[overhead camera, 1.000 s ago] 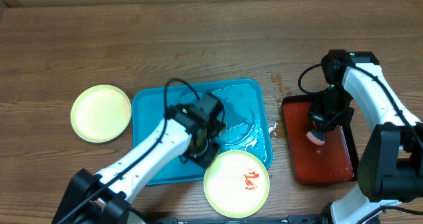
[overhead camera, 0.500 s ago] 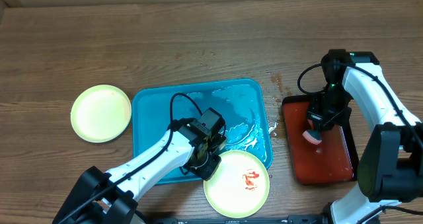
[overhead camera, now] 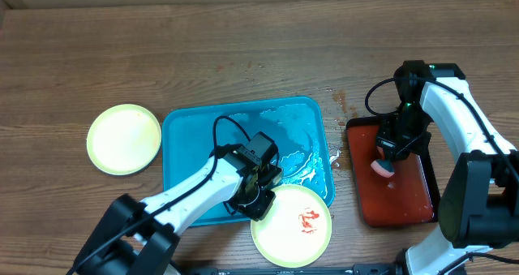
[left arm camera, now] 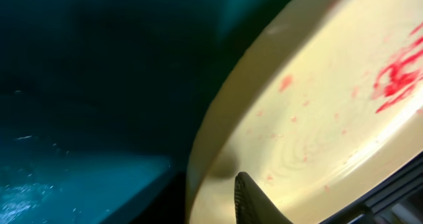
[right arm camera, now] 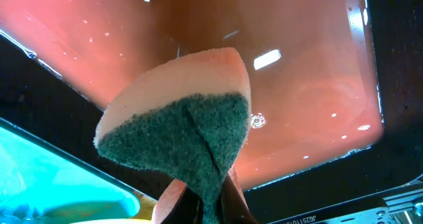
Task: Clean dirty plates on tray and stack at the side
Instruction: 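Grip the second yellow plate rim with the left gripper and pull it up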
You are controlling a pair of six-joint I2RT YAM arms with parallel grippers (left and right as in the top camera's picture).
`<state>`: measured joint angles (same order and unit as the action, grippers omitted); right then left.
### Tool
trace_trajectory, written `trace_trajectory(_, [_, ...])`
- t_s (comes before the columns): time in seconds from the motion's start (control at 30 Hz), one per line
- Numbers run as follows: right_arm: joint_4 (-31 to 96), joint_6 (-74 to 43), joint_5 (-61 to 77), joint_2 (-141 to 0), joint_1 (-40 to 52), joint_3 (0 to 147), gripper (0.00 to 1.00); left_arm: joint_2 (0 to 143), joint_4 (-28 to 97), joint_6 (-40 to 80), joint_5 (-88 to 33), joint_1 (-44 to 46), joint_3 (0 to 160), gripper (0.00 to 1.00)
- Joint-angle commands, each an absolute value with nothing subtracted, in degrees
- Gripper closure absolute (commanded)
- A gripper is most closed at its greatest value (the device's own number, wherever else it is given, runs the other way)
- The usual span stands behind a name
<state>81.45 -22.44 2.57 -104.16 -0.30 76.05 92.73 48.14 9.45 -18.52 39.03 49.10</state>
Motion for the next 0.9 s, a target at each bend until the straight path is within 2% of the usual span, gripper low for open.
trace_trajectory(0.0, [81.34, -22.26, 2.68, -102.96, -0.38, 76.09, 0.96, 95.35, 47.70, 12.38, -20.82, 39.51, 48.84, 0.89])
trace_trajectory(0.03, [81.34, -22.26, 2.68, -102.96, -0.38, 76.07, 0.96, 95.77, 47.59, 12.73, -20.82, 39.51, 48.84, 0.96])
trace_trajectory(0.27, [81.34, -22.26, 2.68, -102.96, -0.38, 76.07, 0.96, 95.70, 49.41, 15.49, -18.13, 37.65, 51.70, 0.95])
trace_trajectory(0.53, [81.28, -22.26, 2.68, -102.96, -0.38, 76.07, 0.96, 93.60, 54.39, 15.03, -13.93, 34.76, 64.60, 0.96])
trace_trajectory(0.73, [80.99, -21.80, 2.72, -102.96, -0.38, 76.07, 0.96, 94.83, 56.21, 15.07, -10.61, 25.91, 66.04, 0.96])
trace_trajectory(0.87, [79.35, -17.56, 7.40, -102.96, -0.34, 76.09, 0.96, 97.56, 56.66, 14.66, -10.13, 19.00, 66.00, 0.96])
